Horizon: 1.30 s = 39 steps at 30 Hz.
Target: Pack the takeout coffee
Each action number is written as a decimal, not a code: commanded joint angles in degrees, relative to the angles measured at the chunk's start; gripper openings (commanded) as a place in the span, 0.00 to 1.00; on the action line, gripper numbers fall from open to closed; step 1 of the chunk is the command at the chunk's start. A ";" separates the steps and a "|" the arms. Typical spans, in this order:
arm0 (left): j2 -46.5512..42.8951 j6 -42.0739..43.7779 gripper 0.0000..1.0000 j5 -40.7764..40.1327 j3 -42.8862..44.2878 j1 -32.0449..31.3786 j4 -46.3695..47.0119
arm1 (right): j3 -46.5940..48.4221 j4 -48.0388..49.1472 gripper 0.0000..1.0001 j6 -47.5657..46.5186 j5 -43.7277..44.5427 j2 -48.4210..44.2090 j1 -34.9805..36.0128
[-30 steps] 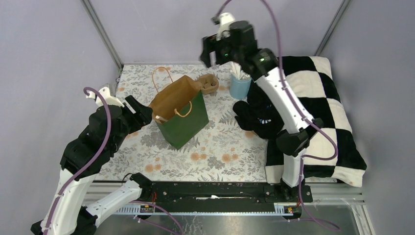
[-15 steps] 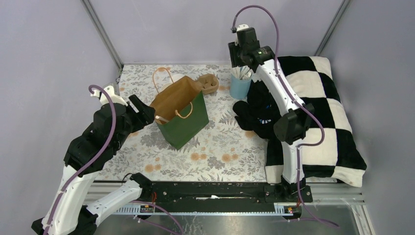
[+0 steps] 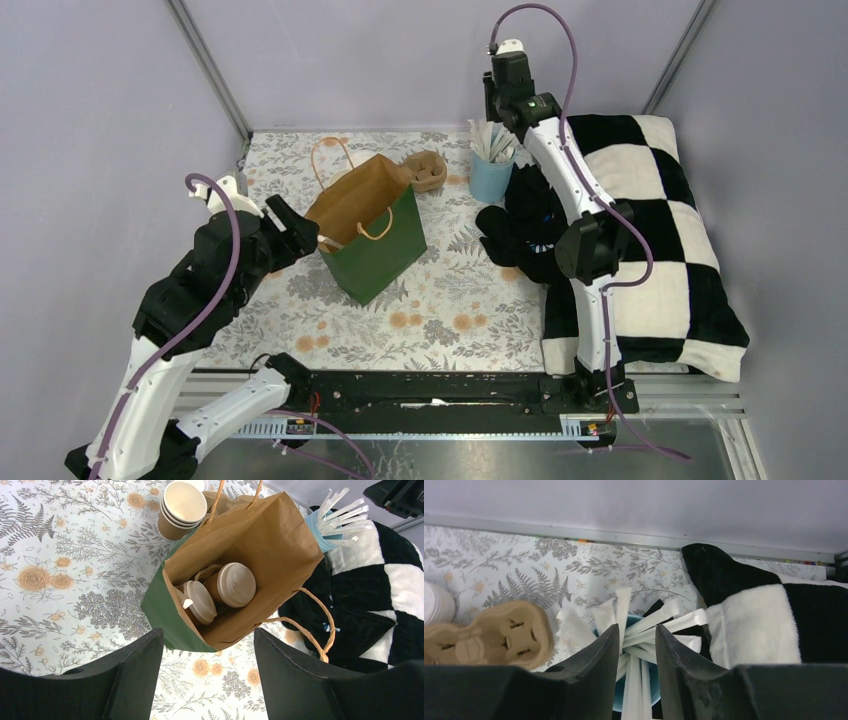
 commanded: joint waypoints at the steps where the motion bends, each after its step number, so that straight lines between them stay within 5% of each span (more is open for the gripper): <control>1: 0.12 0.01 0.70 0.93 -0.58 0.26 1.66 | 2.88 3.54 0.43 2.45 2.98 1.69 -2.22; 8: 0.22 0.62 0.70 1.07 -0.55 0.22 1.66 | 4.56 4.38 0.46 2.18 0.54 4.90 -3.90; 13: 0.20 0.71 0.70 0.91 -0.46 0.21 1.27 | 4.98 5.37 0.39 1.95 -1.95 7.02 -4.60; 18: 0.38 0.88 0.70 0.59 -0.29 0.21 1.09 | 6.36 6.17 0.24 1.78 -2.79 9.20 -4.69; 22: 0.86 1.04 0.70 0.67 0.40 0.21 0.88 | 9.86 3.63 0.00 1.39 -1.60 9.04 -4.68; 33: -0.28 1.94 0.70 1.52 -1.26 0.21 3.09 | 7.06 5.68 0.00 -0.02 -3.28 -11.38 -4.70; 39: -1.38 2.12 0.70 1.32 -0.65 0.22 3.33 | 3.15 9.62 0.00 8.69 -19.13 -21.60 -4.22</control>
